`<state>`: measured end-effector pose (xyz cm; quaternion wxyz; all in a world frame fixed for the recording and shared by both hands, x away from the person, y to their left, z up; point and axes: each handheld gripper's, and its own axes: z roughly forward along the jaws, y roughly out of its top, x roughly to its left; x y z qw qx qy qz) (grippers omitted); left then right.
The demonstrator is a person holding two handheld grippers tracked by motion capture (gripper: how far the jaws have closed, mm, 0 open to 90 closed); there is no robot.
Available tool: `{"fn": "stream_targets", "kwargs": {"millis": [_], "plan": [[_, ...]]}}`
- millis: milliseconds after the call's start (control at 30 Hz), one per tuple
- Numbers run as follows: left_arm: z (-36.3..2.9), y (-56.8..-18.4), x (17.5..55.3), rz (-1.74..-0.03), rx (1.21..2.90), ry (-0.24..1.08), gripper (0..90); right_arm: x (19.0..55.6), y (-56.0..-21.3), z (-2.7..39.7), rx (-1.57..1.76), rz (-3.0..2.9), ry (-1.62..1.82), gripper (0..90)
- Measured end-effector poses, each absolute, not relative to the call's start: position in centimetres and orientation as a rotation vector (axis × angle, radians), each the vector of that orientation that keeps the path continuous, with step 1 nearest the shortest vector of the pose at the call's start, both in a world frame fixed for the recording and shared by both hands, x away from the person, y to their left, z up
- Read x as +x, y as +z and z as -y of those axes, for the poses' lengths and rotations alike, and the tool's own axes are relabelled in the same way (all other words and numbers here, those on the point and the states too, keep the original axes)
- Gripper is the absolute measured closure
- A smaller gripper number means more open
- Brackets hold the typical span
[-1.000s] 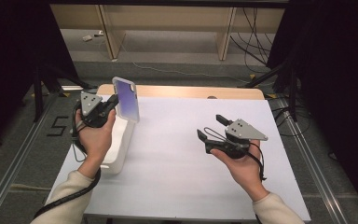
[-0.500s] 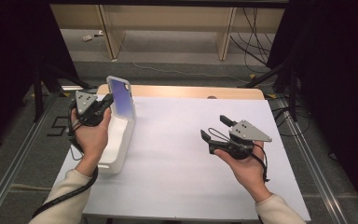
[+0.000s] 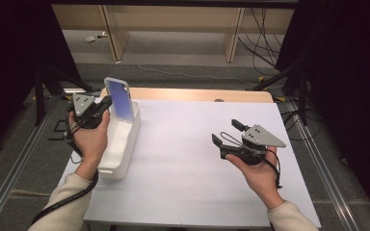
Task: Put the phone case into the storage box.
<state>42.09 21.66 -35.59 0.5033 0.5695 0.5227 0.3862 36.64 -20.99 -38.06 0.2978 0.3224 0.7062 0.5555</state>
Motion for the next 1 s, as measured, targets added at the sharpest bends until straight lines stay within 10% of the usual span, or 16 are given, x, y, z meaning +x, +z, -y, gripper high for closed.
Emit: {"fn": "stream_targets", "kwargs": {"millis": [1000], "plan": [[-22.8, -36.2, 42.8, -1.29, 1.36, 0.94, 88.6, 36.9, -38.8, 22.4, 0.882, -1.87, 1.484, 19.1]]}}
